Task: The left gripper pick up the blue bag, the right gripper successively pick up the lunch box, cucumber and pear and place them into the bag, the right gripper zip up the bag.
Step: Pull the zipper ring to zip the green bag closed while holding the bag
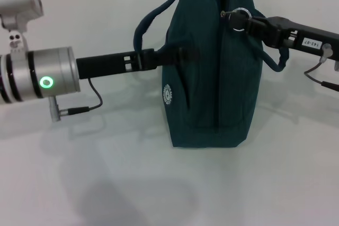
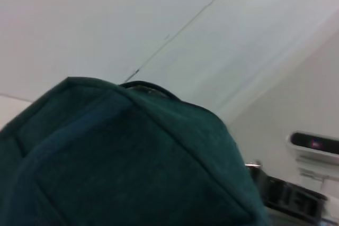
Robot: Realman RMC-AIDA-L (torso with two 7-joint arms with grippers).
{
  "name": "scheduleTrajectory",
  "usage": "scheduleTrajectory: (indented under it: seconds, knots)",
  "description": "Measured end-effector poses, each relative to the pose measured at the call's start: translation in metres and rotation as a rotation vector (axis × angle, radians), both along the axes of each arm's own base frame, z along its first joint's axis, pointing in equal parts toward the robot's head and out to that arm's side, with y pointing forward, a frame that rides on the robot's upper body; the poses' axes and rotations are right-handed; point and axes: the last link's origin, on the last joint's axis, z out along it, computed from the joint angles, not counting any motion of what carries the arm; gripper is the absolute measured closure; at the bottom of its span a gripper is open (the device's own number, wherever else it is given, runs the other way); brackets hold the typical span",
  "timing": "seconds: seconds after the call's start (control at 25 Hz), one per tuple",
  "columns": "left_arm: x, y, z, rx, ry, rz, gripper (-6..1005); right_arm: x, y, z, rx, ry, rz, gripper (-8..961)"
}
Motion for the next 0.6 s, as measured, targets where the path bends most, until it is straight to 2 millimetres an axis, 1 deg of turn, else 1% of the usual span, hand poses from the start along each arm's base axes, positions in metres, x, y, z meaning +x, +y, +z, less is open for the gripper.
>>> scheduleTrajectory:
  seconds: [0.16, 0.36, 0.52, 0.6]
  knots:
    - [0.004, 0.008, -0.008, -0.052, 0.045, 0.051, 108, 0.003, -0.003, 0.0, 0.006, 0.001, 0.004, 949]
    - [0.012, 0.011, -0.019, -0.103, 0.079, 0.069, 109, 0.005, -0.004, 0.0, 0.01, -0.002, 0.004, 949]
    - [0.011, 0.012, -0.02, -0.117, 0.078, 0.106, 110, 0.006, -0.005, 0.0, 0.013, -0.004, 0.007, 949]
    - [0.013, 0.012, -0.017, -0.138, 0.067, 0.113, 110, 0.007, -0.005, 0.001, 0.014, -0.004, 0.007, 949]
